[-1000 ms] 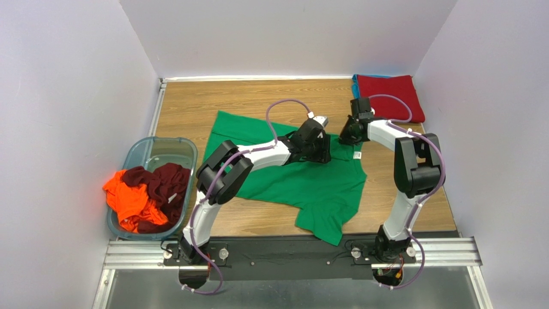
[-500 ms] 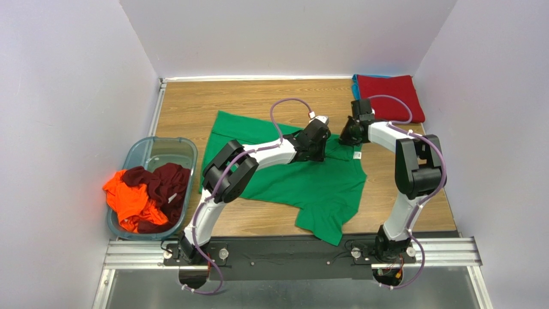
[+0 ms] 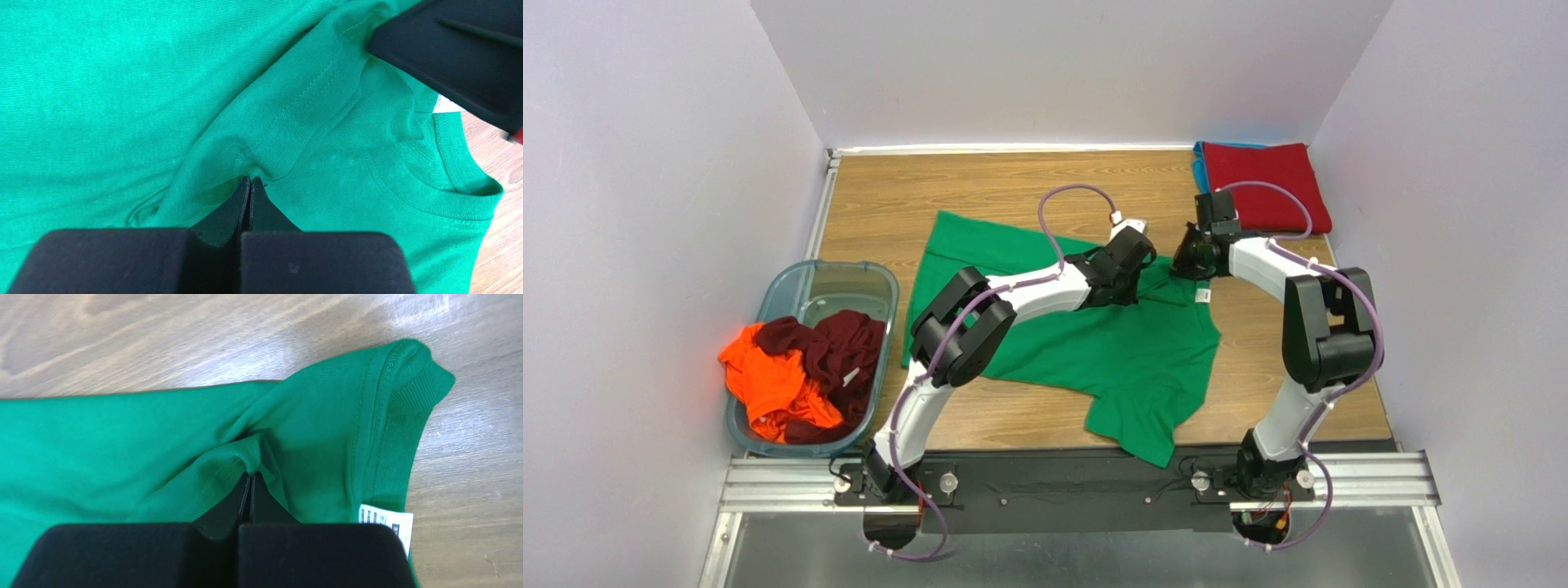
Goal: Fold and stack the t-shirts
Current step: Fold the tshirt
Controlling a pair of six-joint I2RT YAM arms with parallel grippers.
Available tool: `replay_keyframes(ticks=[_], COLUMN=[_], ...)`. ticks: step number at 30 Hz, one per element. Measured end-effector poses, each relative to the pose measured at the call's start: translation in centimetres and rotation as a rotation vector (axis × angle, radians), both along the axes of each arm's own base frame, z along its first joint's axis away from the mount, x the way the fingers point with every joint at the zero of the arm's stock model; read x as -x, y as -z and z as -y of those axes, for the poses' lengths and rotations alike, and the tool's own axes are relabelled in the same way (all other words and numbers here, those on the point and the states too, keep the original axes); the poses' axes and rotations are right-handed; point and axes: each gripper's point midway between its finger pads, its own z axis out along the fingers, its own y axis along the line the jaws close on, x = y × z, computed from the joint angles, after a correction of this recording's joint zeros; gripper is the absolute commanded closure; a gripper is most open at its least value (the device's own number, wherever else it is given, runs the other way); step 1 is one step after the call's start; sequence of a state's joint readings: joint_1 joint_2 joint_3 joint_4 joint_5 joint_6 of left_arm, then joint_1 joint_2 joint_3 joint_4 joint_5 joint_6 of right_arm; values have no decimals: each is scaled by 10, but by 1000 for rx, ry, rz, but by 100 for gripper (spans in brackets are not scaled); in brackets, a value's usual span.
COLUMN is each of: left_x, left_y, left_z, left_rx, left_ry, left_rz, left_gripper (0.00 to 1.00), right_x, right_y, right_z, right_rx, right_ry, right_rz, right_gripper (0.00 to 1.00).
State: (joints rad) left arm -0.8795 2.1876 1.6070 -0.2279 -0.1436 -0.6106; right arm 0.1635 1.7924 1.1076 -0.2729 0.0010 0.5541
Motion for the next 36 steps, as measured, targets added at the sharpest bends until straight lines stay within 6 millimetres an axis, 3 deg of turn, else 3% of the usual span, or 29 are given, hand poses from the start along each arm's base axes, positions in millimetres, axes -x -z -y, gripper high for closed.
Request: replay_keyframes(ticks=[8,18,23,29,36], left_x=[7,20,27,37,43], left_y=[-10,-45,-39,-28,-36], left_z=[-11,-25,-27,-32,-34], left_rx=[-5,17,7,-18,-21], left_ry=[4,36,71,108,160], left_rz=[12,54,39,12,19], left_gripper=[100,100,100,100,100], right_x=[19,55,81,96,121], right_y=[-19,-35,-32,-44,-33], right_z=[-1,-6,-7,-7,-3], right_rx=[-21,-77,-101,-112,-107], right_ry=[-22,-65,-74,-82,-80], right_rz=[39,69,47,66,-4], right_gripper=[99,99,99,99,99])
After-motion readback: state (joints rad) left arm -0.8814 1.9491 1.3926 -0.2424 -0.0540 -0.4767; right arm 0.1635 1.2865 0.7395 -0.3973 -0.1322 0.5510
